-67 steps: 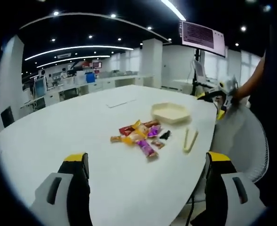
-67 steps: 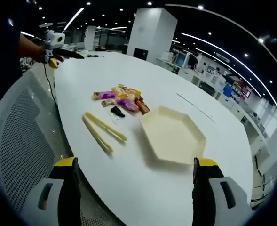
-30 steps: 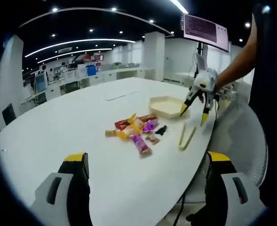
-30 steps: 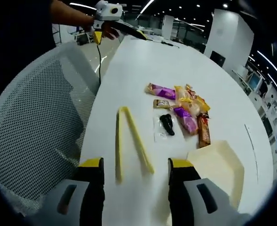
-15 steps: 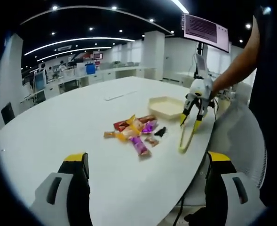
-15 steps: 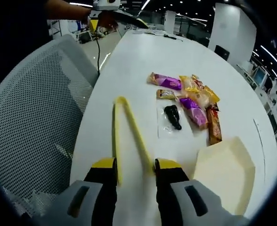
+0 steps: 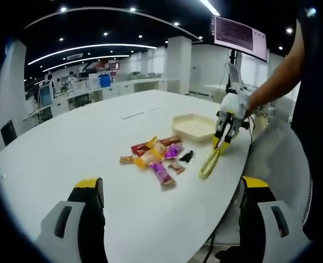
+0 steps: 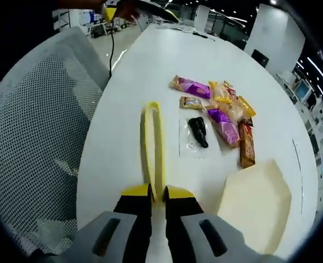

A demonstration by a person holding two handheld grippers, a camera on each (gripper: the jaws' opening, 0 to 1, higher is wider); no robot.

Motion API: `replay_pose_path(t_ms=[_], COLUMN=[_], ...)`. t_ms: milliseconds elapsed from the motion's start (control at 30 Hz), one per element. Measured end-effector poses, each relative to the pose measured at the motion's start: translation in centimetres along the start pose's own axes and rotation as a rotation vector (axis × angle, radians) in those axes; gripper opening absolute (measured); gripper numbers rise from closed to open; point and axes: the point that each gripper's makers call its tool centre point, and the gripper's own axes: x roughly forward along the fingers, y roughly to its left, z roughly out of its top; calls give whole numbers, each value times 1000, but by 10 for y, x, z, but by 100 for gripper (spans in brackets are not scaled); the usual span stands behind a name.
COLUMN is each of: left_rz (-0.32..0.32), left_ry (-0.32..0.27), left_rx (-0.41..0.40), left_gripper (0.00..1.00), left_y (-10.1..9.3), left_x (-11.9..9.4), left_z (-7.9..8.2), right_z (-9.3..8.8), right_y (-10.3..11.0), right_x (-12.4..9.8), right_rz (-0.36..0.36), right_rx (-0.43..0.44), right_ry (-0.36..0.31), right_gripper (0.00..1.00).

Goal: Place the target food into the container with the food tongs after gripping and lifting it, then release it inside without dropping or visibly crushing the food.

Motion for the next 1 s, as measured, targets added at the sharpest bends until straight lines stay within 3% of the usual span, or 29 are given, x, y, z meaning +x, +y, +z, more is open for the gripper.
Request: replay_pose_path(t_ms=[67, 300, 467, 767, 1000], left_rz=[2, -15, -30, -124, -146], left_ry=[-8, -11, -24, -55, -108], left_rx=[0, 4, 12, 40, 54], left_gripper=[99, 99, 99, 91, 92], left_y=[1, -1, -1, -8, -2], left_x=[-1, -2, 1, 2, 5], left_z=[3, 7, 16, 44, 70], right_z=[2, 14, 27, 72, 89], right_y=[2, 2, -2, -13, -27], right_x=[-1, -21, -38, -89, -124], right_rz=[2, 7, -6, -24, -58], right_rx=[-19, 89, 113, 110, 142], right_ry=[-7, -33, -62, -163, -196], right_gripper=[4, 3, 2, 2, 2])
